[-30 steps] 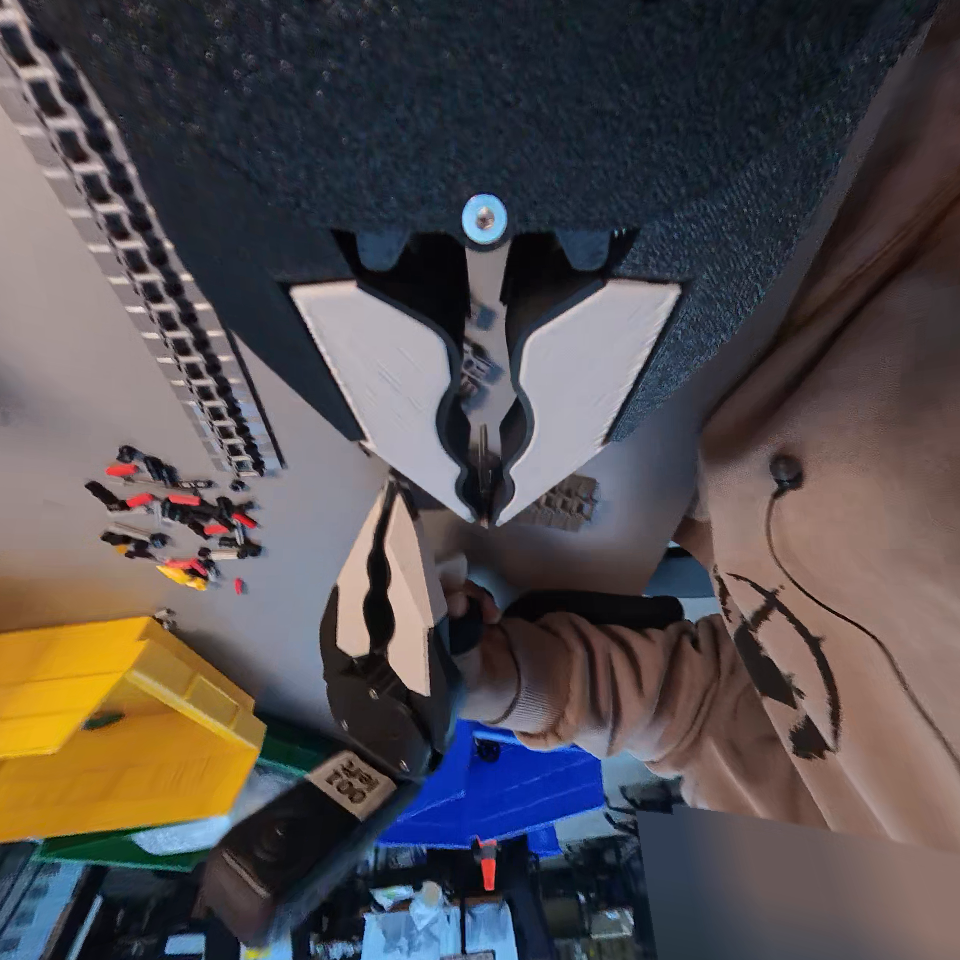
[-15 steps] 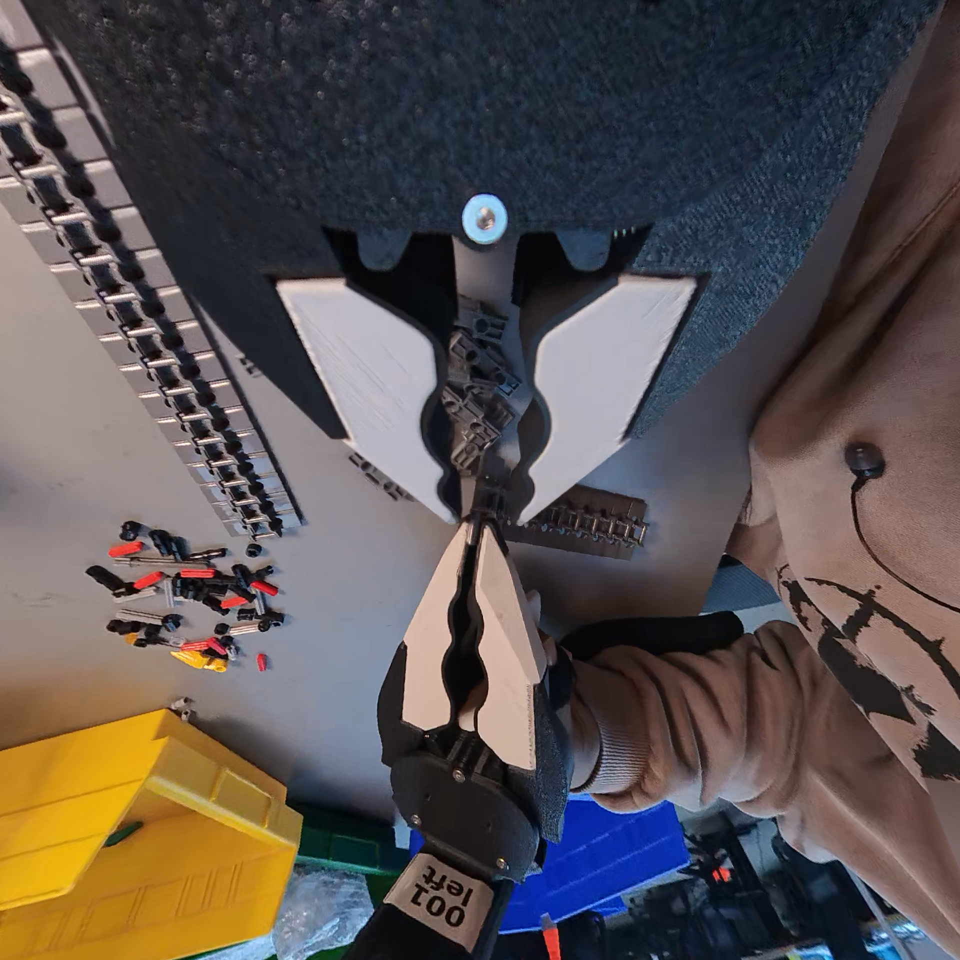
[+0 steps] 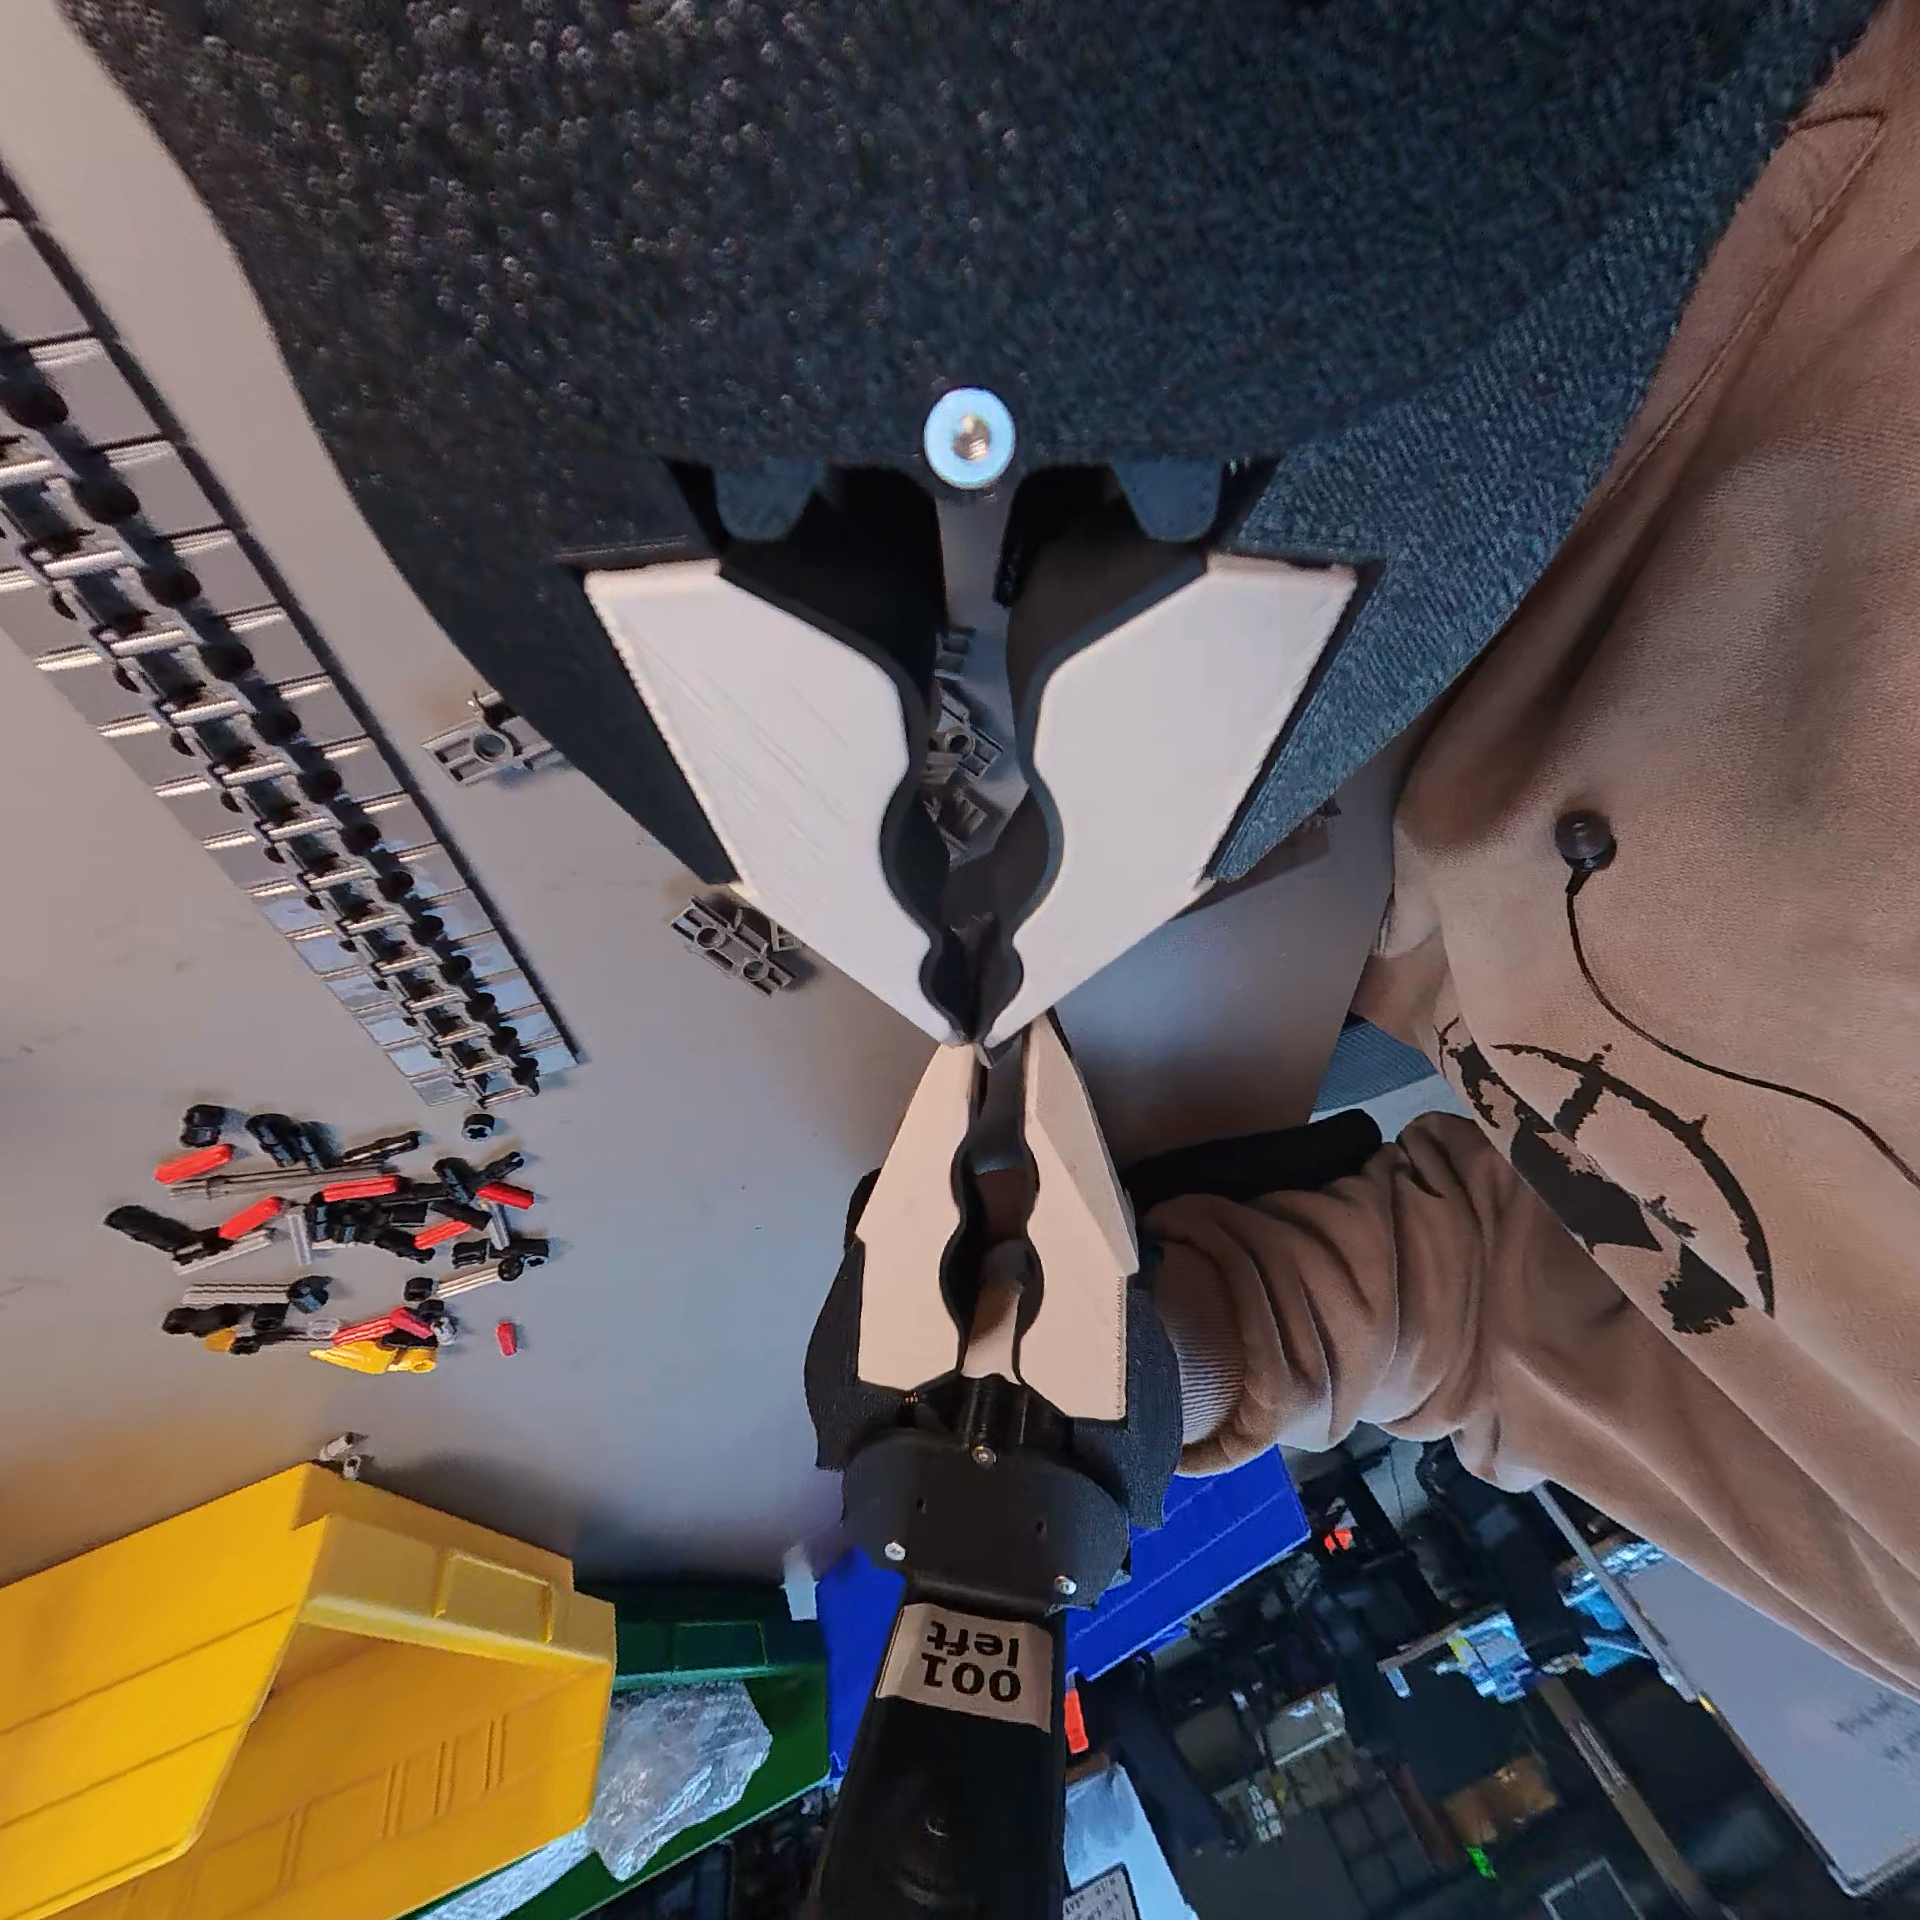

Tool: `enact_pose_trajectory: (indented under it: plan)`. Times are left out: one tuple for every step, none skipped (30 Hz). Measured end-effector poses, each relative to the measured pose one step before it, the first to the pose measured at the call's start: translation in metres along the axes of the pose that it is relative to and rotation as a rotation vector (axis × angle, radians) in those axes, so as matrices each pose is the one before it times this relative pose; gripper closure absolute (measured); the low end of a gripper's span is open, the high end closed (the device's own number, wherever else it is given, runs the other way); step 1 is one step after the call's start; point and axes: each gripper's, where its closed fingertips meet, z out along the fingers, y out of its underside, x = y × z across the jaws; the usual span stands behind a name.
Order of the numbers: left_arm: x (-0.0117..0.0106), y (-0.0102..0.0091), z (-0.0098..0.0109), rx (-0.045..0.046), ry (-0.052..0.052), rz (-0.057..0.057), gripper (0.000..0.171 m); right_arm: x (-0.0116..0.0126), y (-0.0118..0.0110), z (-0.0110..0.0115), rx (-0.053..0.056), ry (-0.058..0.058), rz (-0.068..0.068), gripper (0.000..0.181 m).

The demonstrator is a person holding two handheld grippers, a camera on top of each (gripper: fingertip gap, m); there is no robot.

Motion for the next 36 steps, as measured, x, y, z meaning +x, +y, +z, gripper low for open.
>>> enact_pose_trajectory:
  plan:
    - [-0.00198, 0.00055, 0.00038, -0.00487, -0.0136, -0.0001, 0.167, -0.00012, -0.00036, -0.00041, 0.0015, -0.0039, 0.0018, 0.181]
    - [-0.00254, 0.00036, -0.00042, -0.00488, -0.0168, 0.0005, 0.169, -0.00119, 0.00003, -0.00031, -0.0010, -0.0084, -0.0014, 0.181]
    - [0.00050, -0.00049, -0.00110, 0.00192, 0.0046, 0.0007, 0.169, -0.00093, 0.00040, -0.00018, -0.0037, -0.0035, -0.0077, 0.181]
    - [0.00297, -0.00009, -0.00112, -0.00119, 0.0203, -0.0044, 0.170, -0.00096, 0.00112, -0.00032, -0.0094, -0.0029, -0.0157, 0.181]
    - [0.00148, 0.00039, -0.00079, -0.00527, 0.0094, -0.0030, 0.170, -0.00284, 0.00060, -0.00039, -0.0056, -0.0120, -0.0177, 0.181]
    - [0.00095, 0.00025, -0.00052, -0.00562, 0.0033, 0.0027, 0.170, -0.00263, -0.00017, 0.00000, -0.0005, -0.0097, -0.0163, 0.181]
    - [0.00140, 0.00068, -0.00026, -0.00807, 0.0056, 0.0021, 0.170, -0.00134, -0.00030, 0.00063, 0.0004, 0.0003, -0.0135, 0.169]
    - [0.00158, 0.00076, 0.00016, -0.00700, 0.0058, 0.0030, 0.170, -0.00047, 0.00039, 0.00140, -0.0055, 0.0031, -0.0049, 0.157]
    - [0.00126, 0.00092, 0.00057, -0.00599, 0.0038, 0.0028, 0.169, -0.00030, 0.00124, 0.00205, -0.0117, 0.0030, -0.0018, 0.145]
    - [0.00060, 0.00090, 0.00064, -0.00631, 0.0014, 0.0012, 0.169, 0.00031, 0.00187, 0.00245, -0.0158, 0.0084, -0.0051, 0.130]
    - [0.00033, 0.00082, 0.00068, -0.00577, -0.0003, 0.0015, 0.169, 0.00006, 0.00201, 0.00233, -0.0146, 0.0088, -0.0119, 0.123]
    - [0.00020, 0.00084, 0.00057, -0.00531, 0.0000, 0.0015, 0.169, 0.00045, 0.00120, 0.00180, -0.0068, 0.0127, -0.0163, 0.120]
    - [0.00077, 0.00077, 0.00049, -0.00520, 0.0024, 0.0019, 0.169, 0.00034, 0.00055, 0.00099, -0.0012, 0.0128, -0.0144, 0.121]
    - [0.00058, 0.00053, 0.00063, -0.00397, 0.0004, 0.0029, 0.169, -0.00080, 0.00030, 0.00066, -0.0014, 0.0023, -0.0089, 0.122]
    - [0.00034, 0.00049, 0.00059, -0.00477, -0.0025, 0.0034, 0.169, -0.00135, 0.00099, 0.00039, -0.0064, -0.0046, -0.0025, 0.126]
    - [0.00061, 0.00084, 0.00071, -0.00751, -0.0006, 0.0035, 0.169, -0.00118, 0.00127, 0.00023, -0.0082, -0.0073, 0.0032, 0.132]
    - [0.00038, 0.00068, 0.00068, -0.00600, -0.0028, 0.0052, 0.169, -0.00006, 0.00139, 0.00022, -0.0096, -0.0042, 0.0103, 0.139]
    - [0.00040, 0.00072, 0.00072, -0.00665, -0.0036, 0.0036, 0.169, 0.00083, 0.00133, -0.00013, -0.0073, -0.0012, 0.0121, 0.150]
    - [0.00023, 0.00119, 0.00087, -0.00942, -0.0026, 0.0025, 0.169, 0.00078, 0.00091, -0.00017, -0.0037, -0.0015, 0.0127, 0.160]
    - [-0.00002, 0.00127, 0.00075, -0.00904, -0.0035, 0.0030, 0.169, -0.00084, 0.00023, -0.00031, 0.0016, -0.0112, 0.0096, 0.168]
    - [-0.00017, 0.00106, 0.00078, -0.00607, -0.0032, 0.0025, 0.170, -0.00190, -0.00008, -0.00038, 0.0024, -0.0163, 0.0092, 0.173]
    - [-0.00020, 0.00056, 0.00040, -0.00318, -0.0011, -0.0002, 0.169, -0.00053, 0.00002, 0.00005, 0.0000, -0.0059, 0.0098, 0.174]
    - [-0.00075, 0.00066, 0.00028, -0.00365, -0.0027, -0.0024, 0.170, -0.00070, 0.00077, 0.00028, -0.0048, -0.0057, 0.0038, 0.176]
    - [-0.00115, 0.00125, 0.00014, -0.00631, -0.0038, -0.0025, 0.170, -0.00135, 0.00105, 0.00043, -0.0057, -0.0087, 0.0009, 0.179]
    - [-0.00100, 0.00120, 0.00030, -0.00470, -0.0030, -0.0010, 0.170, -0.00037, 0.00129, 0.00047, -0.0085, -0.0039, 0.0038, 0.180]
    - [-0.00016, 0.00034, 0.00004, -0.00017, 0.0017, -0.0018, 0.170, -0.00032, 0.00048, 0.00017, -0.0020, -0.0029, -0.0006, 0.180]
    - [-0.00005, -0.00022, -0.00018, 0.00182, 0.0022, -0.0018, 0.170, -0.00028, 0.00017, 0.00000, 0.0008, -0.0028, 0.0018, 0.180]
    - [-0.00049, -0.00035, -0.00035, 0.00328, -0.0019, 0.0008, 0.170, 0.00021, -0.00003, -0.00011, -0.0001, -0.0009, 0.0038, 0.180]
    - [-0.00107, -0.00074, -0.00042, 0.00619, -0.0045, 0.0004, 0.170, 0.00074, -0.00016, -0.00003, 0.0018, 0.0027, 0.0035, 0.180]
    - [-0.00155, -0.00094, -0.00057, 0.00903, -0.0053, -0.0010, 0.170, 0.00156, -0.00005, -0.00023, 0.0011, 0.0062, 0.0058, 0.181]
    - [-0.00153, -0.00140, -0.00049, 0.01274, -0.0027, -0.0035, 0.169, 0.00149, -0.00031, -0.00048, 0.0034, 0.0056, 0.0049, 0.181]
    - [-0.00120, -0.00183, -0.00042, 0.01559, 0.0005, -0.0070, 0.169, 0.00117, -0.00125, -0.00076, 0.0093, 0.0048, 0.0054, 0.181]
    - [-0.00129, -0.00197, -0.00035, 0.01660, 0.0015, -0.0093, 0.169, 0.00147, -0.00146, -0.00100, 0.0103, 0.0064, 0.0070, 0.181]
    - [-0.00122, -0.00189, -0.00009, 0.01750, 0.0019, -0.0097, 0.168, 0.00096, -0.00172, -0.00105, 0.0120, 0.0030, 0.0053, 0.181]
    - [-0.00074, -0.00170, -0.00005, 0.01575, 0.0042, -0.0101, 0.168, 0.00082, -0.00152, -0.00080, 0.0108, 0.0015, 0.0064, 0.181]
    - [-0.00029, -0.00127, -0.00002, 0.01257, 0.0064, -0.0087, 0.167, 0.00052, -0.00123, -0.00052, 0.0096, -0.0008, 0.0085, 0.181]
